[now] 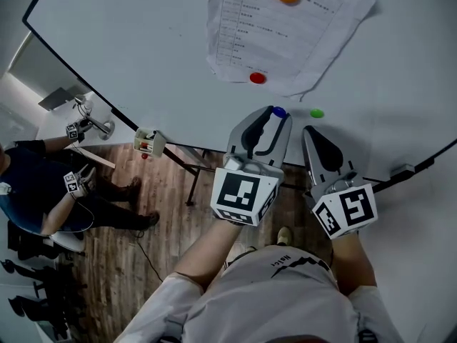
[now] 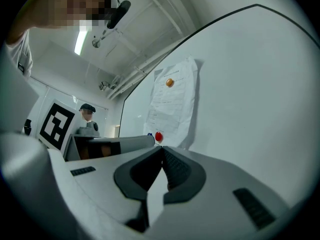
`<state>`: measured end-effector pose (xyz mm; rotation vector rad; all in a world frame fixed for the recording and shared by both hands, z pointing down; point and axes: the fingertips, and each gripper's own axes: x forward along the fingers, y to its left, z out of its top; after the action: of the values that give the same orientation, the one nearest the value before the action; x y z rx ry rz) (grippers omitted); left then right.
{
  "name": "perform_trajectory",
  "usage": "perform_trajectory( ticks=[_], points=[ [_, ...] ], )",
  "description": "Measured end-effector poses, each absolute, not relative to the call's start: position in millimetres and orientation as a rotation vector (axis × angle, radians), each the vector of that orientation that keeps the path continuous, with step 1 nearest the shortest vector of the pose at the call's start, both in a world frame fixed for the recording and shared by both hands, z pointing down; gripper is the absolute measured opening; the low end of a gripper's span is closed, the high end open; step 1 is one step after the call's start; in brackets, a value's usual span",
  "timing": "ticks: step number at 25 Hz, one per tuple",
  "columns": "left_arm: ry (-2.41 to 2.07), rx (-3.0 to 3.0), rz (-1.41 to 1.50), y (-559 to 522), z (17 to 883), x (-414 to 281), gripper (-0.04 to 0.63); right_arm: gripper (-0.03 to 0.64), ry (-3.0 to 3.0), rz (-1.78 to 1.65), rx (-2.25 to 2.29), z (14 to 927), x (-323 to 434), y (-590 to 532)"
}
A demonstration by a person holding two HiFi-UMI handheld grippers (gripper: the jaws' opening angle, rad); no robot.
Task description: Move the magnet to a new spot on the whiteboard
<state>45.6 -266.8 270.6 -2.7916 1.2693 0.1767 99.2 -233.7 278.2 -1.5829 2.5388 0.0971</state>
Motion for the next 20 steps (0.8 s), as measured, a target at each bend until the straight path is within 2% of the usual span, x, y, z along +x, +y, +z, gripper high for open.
perform_trajectory(
  ticks=[20],
  points=[
    [1.349,-2.730,0.174,-319.3,254.9,61.8,0.130,0.014,2.558,0.095,-1.524,270.8,117.9,-267.1]
  ],
)
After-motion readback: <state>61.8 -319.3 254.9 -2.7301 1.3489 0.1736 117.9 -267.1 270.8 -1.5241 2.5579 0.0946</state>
